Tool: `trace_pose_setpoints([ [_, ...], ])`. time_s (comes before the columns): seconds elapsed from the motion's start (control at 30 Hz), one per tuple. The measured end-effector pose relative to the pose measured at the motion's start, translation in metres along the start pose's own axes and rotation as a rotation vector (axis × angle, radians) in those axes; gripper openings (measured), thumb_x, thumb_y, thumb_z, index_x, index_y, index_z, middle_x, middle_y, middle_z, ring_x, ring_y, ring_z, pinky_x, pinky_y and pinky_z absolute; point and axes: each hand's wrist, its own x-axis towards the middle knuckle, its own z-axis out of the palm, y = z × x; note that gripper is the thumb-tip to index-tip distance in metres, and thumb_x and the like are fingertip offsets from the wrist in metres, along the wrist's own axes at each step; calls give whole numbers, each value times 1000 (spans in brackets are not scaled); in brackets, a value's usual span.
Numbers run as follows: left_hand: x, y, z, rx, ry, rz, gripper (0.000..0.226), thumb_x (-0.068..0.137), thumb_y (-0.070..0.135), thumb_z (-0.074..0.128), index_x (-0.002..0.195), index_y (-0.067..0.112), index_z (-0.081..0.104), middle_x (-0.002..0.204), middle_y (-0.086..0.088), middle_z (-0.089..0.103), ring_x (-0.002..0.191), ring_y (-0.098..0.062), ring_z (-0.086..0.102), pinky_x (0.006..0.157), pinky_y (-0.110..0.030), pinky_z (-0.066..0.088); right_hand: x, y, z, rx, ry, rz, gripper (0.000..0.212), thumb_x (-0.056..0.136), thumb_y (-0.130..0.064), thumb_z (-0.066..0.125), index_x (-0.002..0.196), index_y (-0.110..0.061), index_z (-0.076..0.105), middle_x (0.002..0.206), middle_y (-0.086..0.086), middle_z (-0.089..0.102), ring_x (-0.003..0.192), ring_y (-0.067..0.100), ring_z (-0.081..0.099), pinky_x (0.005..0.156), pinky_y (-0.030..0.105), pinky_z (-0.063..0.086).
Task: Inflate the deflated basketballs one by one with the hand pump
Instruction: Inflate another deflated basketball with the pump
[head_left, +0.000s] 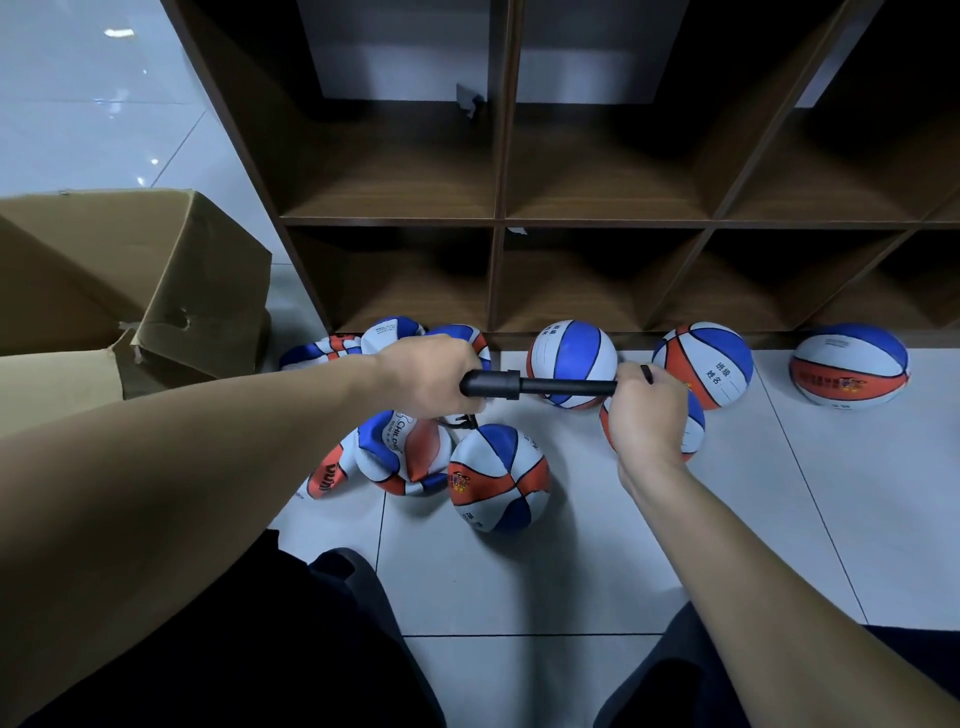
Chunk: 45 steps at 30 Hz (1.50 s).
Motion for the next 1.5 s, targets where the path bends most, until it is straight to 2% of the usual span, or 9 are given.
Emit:
trace_pose_setpoints([
  [0.2,1,12,8,26,19,27,25,94,43,68,77,25,63,67,1,66,64,-21,65,60,-41,55,-18,3,15,-58,-12,-77,30,99,-20,50,69,-17,43,68,4,45,64,23,41,61,41,38],
  [0.33,1,21,9,35,11,45,24,94,40,66,76,25,63,68,1,66,64,-22,66,57,-39,53,-29,4,20,-72,-77,-106,32,100,-19,49,69,-15,39,68,4,42,64,22,38,61,39,33],
  [0.5,2,30,10,48,32,73,25,93,38,68,73,24,61,64,1,63,62,-22,64,51,-30,40,-39,5,27,-102,-164,-119,32,103,-21,49,73,-13,40,68,1,42,65,21,40,59,38,32],
  [0.63,5,33,13,40,34,94,23,93,42,68,76,26,65,63,3,65,62,-19,67,57,-36,55,-39,5,29,-122,-186,-131,33,105,-21,49,74,-14,41,67,-1,42,63,18,40,58,35,33],
  [1.0,6,26,8,25,8,105,27,95,44,71,78,25,63,66,1,64,64,-22,66,54,-33,46,-26,5,25,-177,-232,-112,32,103,-25,51,73,-15,46,66,1,45,63,21,43,59,35,37],
  [1.13,4,4,1,47,-13,54,23,95,45,72,81,30,62,71,4,65,68,-17,65,61,-37,52,-6,2,9,-168,-141,-55,30,97,-19,50,69,-14,41,65,4,41,63,23,36,60,39,31],
  [1.27,-3,-14,-7,27,-49,-2,30,96,42,74,75,34,56,68,7,62,64,-12,58,58,-31,40,11,6,-8,-139,-90,-4,29,98,-20,53,70,-13,47,65,4,44,63,23,40,59,34,35],
  [1.4,-4,-6,-4,41,-23,-5,30,98,45,71,74,34,56,69,7,62,64,-12,59,58,-31,41,8,7,-5,-133,-39,-58,32,99,-18,50,68,-16,44,63,0,44,61,20,40,57,33,35],
  [1.5,-3,1,3,58,3,-7,29,98,48,68,78,29,61,70,2,65,65,-18,62,58,-33,46,-1,6,3,-124,2,-105,30,97,-18,49,68,-15,43,65,4,46,62,23,42,60,39,38],
])
